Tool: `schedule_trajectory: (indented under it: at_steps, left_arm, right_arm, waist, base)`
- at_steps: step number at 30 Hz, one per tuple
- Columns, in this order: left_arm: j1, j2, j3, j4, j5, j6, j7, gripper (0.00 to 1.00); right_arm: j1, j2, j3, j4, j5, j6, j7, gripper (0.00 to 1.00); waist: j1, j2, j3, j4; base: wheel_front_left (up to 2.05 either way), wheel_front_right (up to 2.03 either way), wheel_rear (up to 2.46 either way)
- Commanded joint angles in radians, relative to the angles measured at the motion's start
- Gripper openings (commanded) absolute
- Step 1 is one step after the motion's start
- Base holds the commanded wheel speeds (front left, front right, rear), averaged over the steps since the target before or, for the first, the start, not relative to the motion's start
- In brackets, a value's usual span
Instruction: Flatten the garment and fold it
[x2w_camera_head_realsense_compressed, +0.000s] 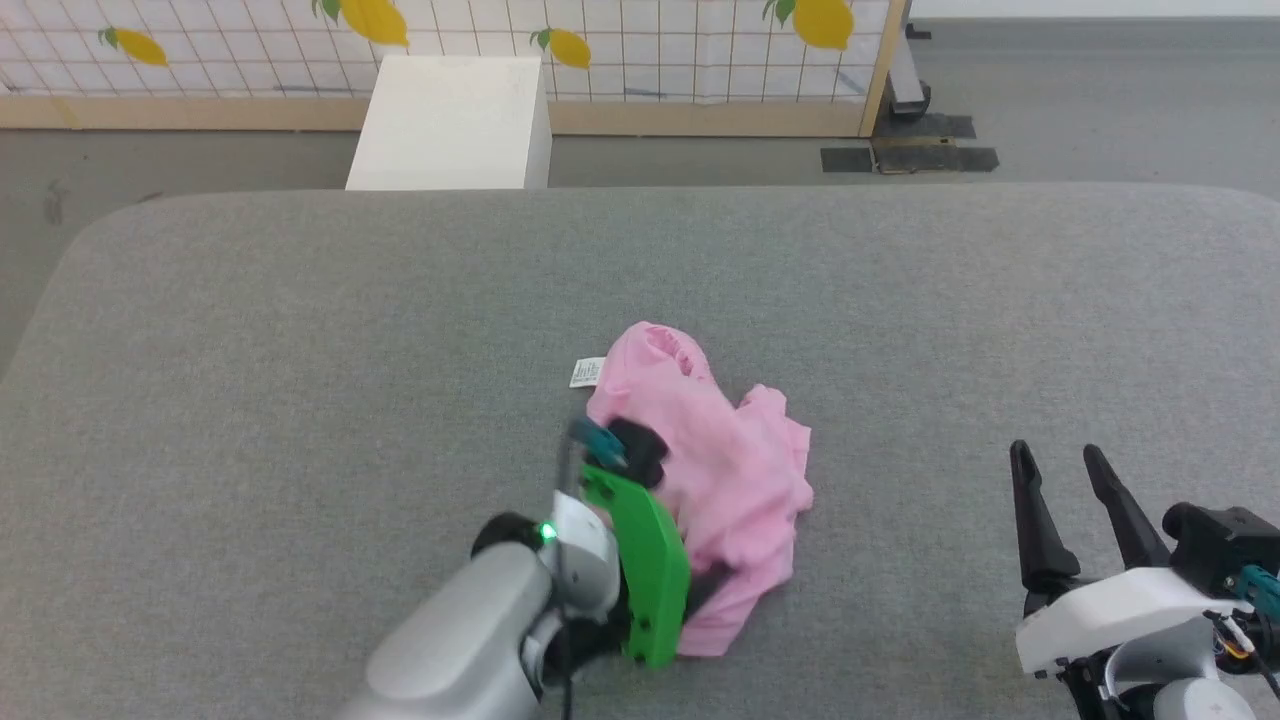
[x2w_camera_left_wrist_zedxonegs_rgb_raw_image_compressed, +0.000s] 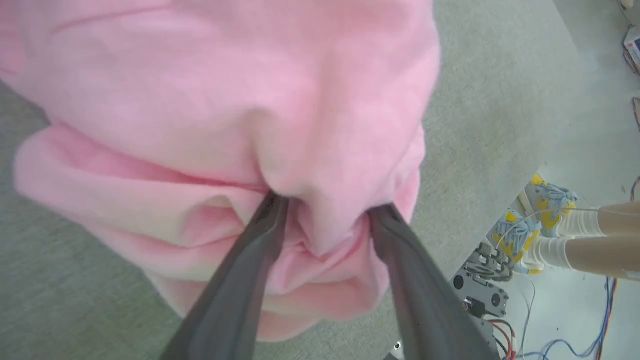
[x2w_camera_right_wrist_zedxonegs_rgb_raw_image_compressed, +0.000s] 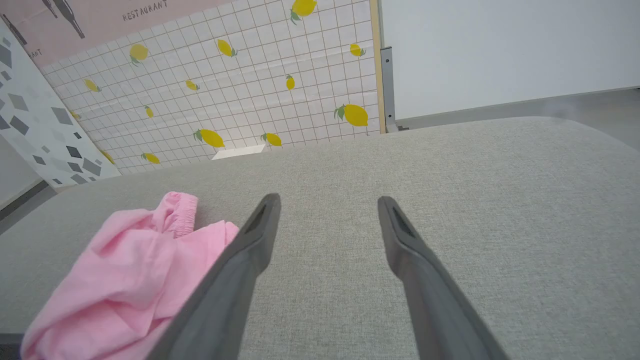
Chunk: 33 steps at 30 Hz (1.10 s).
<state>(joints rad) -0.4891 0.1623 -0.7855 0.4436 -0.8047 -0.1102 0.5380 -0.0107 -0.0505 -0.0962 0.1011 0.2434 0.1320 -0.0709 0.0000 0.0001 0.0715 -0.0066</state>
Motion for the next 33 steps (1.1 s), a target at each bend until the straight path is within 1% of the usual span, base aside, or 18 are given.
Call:
schedule_trajectory:
  at_steps: [1, 4, 8, 11, 14, 17, 18, 19, 22, 25, 26, 29, 30, 31, 33]
  left_arm:
    - [0.004, -0.001, 0.036, -0.020, -0.031, 0.010, -0.027, 1.00]
    - [0.002, 0.011, 0.142, -0.073, -0.091, 0.027, -0.108, 1.00]
    - [0.012, 0.055, 0.265, -0.134, -0.109, 0.053, -0.251, 1.00]
    - [0.045, 0.104, 0.325, -0.158, -0.058, 0.078, -0.392, 1.00]
    - [0.102, 0.156, 0.360, -0.164, 0.042, 0.116, -0.571, 1.00]
    - [0.171, 0.177, 0.388, -0.156, 0.126, 0.171, -0.742, 1.00]
    - [0.190, 0.176, 0.398, -0.158, 0.143, 0.184, -0.767, 1.00]
    - [0.212, 0.176, 0.407, -0.164, 0.171, 0.199, -0.785, 1.00]
    - [0.265, 0.158, 0.434, -0.207, 0.240, 0.224, -0.798, 1.00]
    - [0.325, 0.114, 0.489, -0.283, 0.302, 0.236, -0.799, 1.00]
    - [0.337, 0.106, 0.499, -0.292, 0.310, 0.236, -0.799, 1.00]
    - [0.374, 0.074, 0.528, -0.327, 0.352, 0.223, -0.799, 1.00]
    - [0.379, 0.056, 0.540, -0.338, 0.372, 0.208, -0.799, 1.00]
    - [0.381, 0.049, 0.545, -0.338, 0.378, 0.202, -0.799, 1.00]
    - [0.377, 0.033, 0.559, -0.343, 0.396, 0.190, -0.800, 1.00]
  right_arm:
    - [0.018, 0.000, -0.002, 0.006, 0.006, -0.001, -0.008, 1.00]
    - [0.026, 0.000, -0.003, 0.015, 0.010, -0.001, -0.010, 1.00]
    - [0.029, 0.000, 0.002, 0.020, 0.014, -0.001, -0.007, 1.00]
    - [0.029, 0.000, 0.007, 0.024, 0.018, -0.001, -0.002, 1.00]
    - [0.028, 0.000, 0.013, 0.028, 0.024, -0.001, 0.010, 1.00]
    - [0.026, 0.000, 0.016, 0.034, 0.027, -0.001, 0.037, 1.00]
    - [0.024, 0.000, 0.016, 0.035, 0.026, -0.001, 0.047, 1.00]
    - [0.022, 0.000, 0.016, 0.036, 0.025, -0.001, 0.059, 1.00]
    - [0.012, 0.000, 0.017, 0.043, 0.019, -0.001, 0.107, 1.00]
    - [-0.034, 0.000, 0.027, 0.050, 0.003, -0.001, 0.190, 1.00]
    - [-0.049, 0.000, 0.033, 0.053, -0.003, -0.001, 0.212, 1.00]
    - [-0.157, 0.000, 0.081, 0.081, -0.033, -0.001, 0.334, 1.00]
    - [-0.228, 0.000, 0.125, 0.128, -0.060, -0.001, 0.435, 1.00]
    - [-0.260, 0.000, 0.142, 0.150, -0.069, -0.001, 0.473, 1.00]
    - [-0.322, 0.000, 0.182, 0.215, -0.123, -0.001, 0.568, 1.00]
  waist:
    - [0.0000, -0.0001, -0.013, 0.003]
    - [0.0000, -0.0001, -0.031, 0.016]
    - [0.0000, -0.0001, -0.049, 0.031]
    - [0.0000, -0.0001, -0.061, 0.038]
    - [0.0000, -0.0001, -0.068, 0.041]
    - [0.0000, -0.0001, -0.067, 0.041]
    - [0.0000, -0.0001, -0.065, 0.041]
    - [0.0000, -0.0001, -0.063, 0.042]
    - [0.0000, -0.0001, -0.052, 0.048]
    - [0.0000, -0.0001, -0.029, 0.058]
    - [0.0000, -0.0001, -0.025, 0.060]
    - [0.0000, -0.0001, 0.006, 0.074]
    - [0.0000, -0.0001, 0.025, 0.091]
    - [0.0000, -0.0001, 0.034, 0.099]
    - [0.0000, -0.0001, 0.052, 0.116]
  base:
    - [0.00, 0.00, 0.00]
    - [0.00, 0.00, 0.00]
    - [0.00, 0.00, 0.00]
    - [0.00, 0.00, 0.00]
    - [0.00, 0.00, 0.00]
    - [0.00, 0.00, 0.00]
    - [0.00, 0.00, 0.00]
    - [0.00, 0.00, 0.00]
    - [0.00, 0.00, 0.00]
    - [0.00, 0.00, 0.00]
    - [0.00, 0.00, 0.00]
    - [0.00, 0.00, 0.00]
    - [0.00, 0.00, 0.00]
    - [0.00, 0.00, 0.00]
    - [0.00, 0.00, 0.00]
